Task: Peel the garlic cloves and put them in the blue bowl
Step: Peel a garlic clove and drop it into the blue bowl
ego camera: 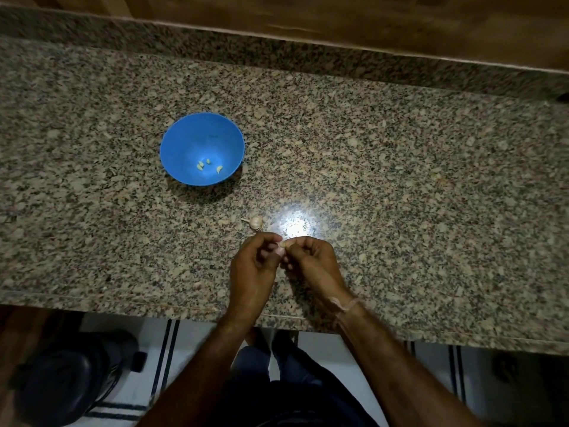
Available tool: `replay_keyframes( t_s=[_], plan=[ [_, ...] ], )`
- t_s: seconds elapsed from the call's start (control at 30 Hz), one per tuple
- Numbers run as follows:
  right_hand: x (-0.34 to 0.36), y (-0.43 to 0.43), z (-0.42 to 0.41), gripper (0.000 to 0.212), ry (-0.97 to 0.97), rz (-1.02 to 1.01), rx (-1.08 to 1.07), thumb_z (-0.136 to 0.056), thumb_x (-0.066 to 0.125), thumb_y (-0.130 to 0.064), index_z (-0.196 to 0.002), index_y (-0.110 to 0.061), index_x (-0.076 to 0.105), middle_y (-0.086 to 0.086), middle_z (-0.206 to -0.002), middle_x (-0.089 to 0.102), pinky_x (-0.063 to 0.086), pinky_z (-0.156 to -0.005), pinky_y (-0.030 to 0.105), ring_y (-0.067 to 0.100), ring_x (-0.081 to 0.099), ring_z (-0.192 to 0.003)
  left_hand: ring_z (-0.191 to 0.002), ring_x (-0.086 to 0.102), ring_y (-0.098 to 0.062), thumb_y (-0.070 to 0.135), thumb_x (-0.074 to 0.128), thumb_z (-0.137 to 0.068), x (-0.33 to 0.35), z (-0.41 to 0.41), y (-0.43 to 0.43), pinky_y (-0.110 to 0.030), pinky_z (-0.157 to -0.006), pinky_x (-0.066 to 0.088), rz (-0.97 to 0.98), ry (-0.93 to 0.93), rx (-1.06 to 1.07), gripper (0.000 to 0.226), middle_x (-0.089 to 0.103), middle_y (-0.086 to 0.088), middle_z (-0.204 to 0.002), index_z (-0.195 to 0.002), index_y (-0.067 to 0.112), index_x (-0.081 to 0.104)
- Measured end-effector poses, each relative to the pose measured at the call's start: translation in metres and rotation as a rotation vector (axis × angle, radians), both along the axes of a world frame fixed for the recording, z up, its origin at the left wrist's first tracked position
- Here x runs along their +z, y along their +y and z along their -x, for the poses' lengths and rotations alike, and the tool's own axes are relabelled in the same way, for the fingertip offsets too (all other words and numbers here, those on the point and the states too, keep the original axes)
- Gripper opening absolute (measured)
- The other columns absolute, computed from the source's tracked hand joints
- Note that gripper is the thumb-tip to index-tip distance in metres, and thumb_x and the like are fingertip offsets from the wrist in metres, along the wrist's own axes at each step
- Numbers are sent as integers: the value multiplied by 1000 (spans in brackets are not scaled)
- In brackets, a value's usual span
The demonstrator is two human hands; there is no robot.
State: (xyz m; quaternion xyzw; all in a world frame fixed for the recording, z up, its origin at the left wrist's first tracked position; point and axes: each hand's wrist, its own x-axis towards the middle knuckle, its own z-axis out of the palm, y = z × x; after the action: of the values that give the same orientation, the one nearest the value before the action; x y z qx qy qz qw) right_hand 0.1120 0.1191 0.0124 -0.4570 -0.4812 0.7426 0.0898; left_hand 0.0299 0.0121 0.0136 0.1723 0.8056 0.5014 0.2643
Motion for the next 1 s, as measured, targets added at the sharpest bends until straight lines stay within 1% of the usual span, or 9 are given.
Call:
replay_keyframes(
  t_s=[0.1, 0.2, 0.3, 0.4, 0.47, 0.57, 0.73, 0.9, 1.0],
  plan=[
    [2, -5, 0, 18, 1, -60, 23, -95, 73, -23, -96, -5, 76, 26, -95, 75, 58, -88, 55, 40, 73, -92, -83, 71, -1, 16, 74, -93, 6, 7, 0, -26, -73, 60, -31, 47, -14, 9, 75, 12, -88, -95, 25, 75],
    [5, -5, -2, 13, -79, -359, 113, -97, 72, -23, -92, -12, 74, 7, -86, 77, 62, -76, 38, 26, 75, -85, -79, 73, -10, 23, 78, -90, 6, 16, 0, -34, -72, 61, 8, -41, -46, 6, 76, 7, -80, -85, 26, 76],
    [12, -6, -2, 13, -89, -629, 178, -99, 68, -17, -86, -16, 70, -3, -78, 72, 53, -66, 22, 12, 68, -74, -70, 68, -22, 15, 75, -92, 11, 28, 4, -33, -63, 54, -42, -538, 12, 11, 76, -6, -78, -82, 14, 77],
    [14, -9, 3, 16, -82, -868, 254, -99, 64, -10, -84, -14, 63, -6, -77, 62, 37, -62, 15, 5, 55, -71, -57, 52, -11, 23, 67, -98, 20, 41, 4, -18, -46, 36, 96, -957, 58, 21, 67, -1, -69, -80, 13, 72],
    [13, -10, 6, 16, -82, -934, 298, -100, 62, -10, -85, -14, 60, -4, -78, 58, 35, -63, 18, 8, 53, -71, -56, 50, -9, 25, 63, -101, 18, 42, 2, -18, -45, 35, 113, -937, 22, 26, 63, 0, -65, -79, 14, 70],
    [11, -15, 9, 15, -103, -844, 276, -102, 60, -17, -86, -16, 61, -2, -79, 62, 40, -63, 23, 13, 57, -72, -55, 48, -9, 28, 57, -106, 18, 32, -4, -22, -48, 34, -5, -666, -79, 31, 59, 2, -66, -78, 17, 67],
    [20, -25, 12, 21, -32, -291, 109, -105, 60, -18, -90, -5, 65, 3, -82, 68, 52, -75, 34, 17, 63, -79, -65, 51, -12, 34, 51, -108, 10, 29, -14, -32, -60, 38, 7, -99, -237, 35, 59, -6, -69, -82, 13, 61],
    [21, -35, 11, 17, -58, -630, 115, -106, 58, -15, -89, -11, 61, -3, -78, 68, 49, -68, 30, 15, 63, -74, -52, 33, -11, 33, 47, -109, 22, 30, -9, -24, -47, 26, -59, -657, -149, 40, 41, 5, -57, -72, 17, 51],
    [17, -38, 12, 17, -103, -743, 112, -105, 56, -14, -88, -16, 59, 0, -78, 64, 47, -65, 36, 19, 60, -73, -50, 32, -10, 32, 45, -109, 24, 28, -8, -23, -45, 26, -87, -841, -123, 42, 37, 4, -56, -70, 18, 47]
  ],
)
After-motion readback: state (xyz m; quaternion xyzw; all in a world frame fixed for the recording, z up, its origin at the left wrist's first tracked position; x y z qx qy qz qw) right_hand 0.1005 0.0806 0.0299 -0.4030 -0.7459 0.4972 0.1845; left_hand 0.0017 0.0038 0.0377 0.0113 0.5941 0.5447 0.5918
